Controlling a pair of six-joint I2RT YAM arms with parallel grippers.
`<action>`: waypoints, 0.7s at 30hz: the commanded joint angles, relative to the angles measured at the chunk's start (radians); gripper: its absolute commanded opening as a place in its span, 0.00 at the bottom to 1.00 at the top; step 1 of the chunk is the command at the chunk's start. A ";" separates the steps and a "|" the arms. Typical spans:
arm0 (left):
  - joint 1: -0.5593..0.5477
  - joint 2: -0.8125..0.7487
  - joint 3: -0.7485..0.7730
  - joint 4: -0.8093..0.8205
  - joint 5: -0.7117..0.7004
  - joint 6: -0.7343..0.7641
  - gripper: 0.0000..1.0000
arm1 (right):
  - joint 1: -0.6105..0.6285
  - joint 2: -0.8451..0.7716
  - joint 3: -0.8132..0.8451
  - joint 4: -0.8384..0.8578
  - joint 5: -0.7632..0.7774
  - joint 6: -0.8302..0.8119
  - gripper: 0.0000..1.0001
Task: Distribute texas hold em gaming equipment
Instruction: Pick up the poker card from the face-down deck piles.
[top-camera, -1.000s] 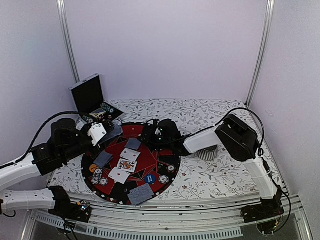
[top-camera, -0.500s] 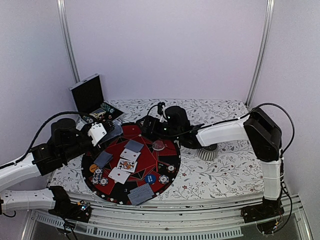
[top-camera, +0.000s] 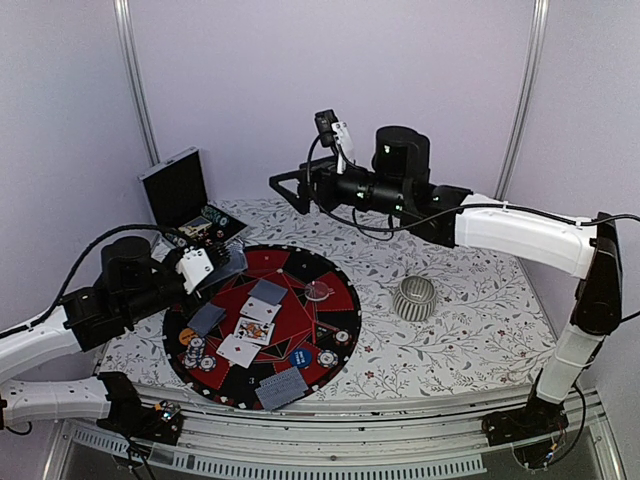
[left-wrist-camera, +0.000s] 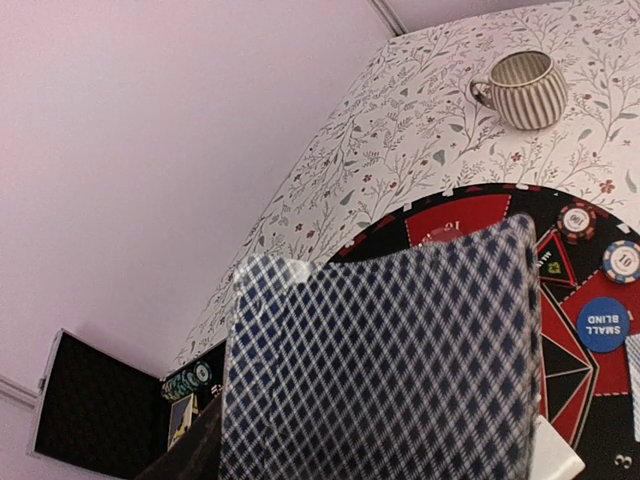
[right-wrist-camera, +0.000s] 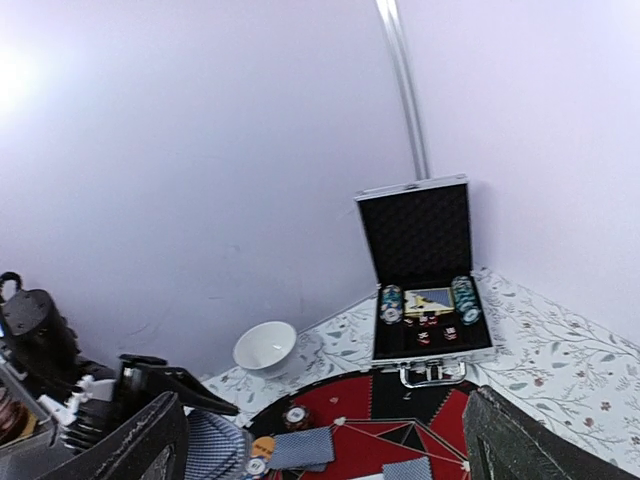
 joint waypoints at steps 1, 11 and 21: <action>0.013 0.010 0.028 0.015 -0.006 0.019 0.51 | -0.004 0.116 0.192 -0.317 -0.284 0.085 0.95; 0.010 0.014 0.030 0.015 -0.005 0.019 0.51 | 0.010 0.370 0.370 -0.416 -0.586 0.268 0.85; 0.009 0.012 0.027 0.015 -0.009 0.019 0.51 | 0.024 0.438 0.447 -0.439 -0.598 0.270 0.84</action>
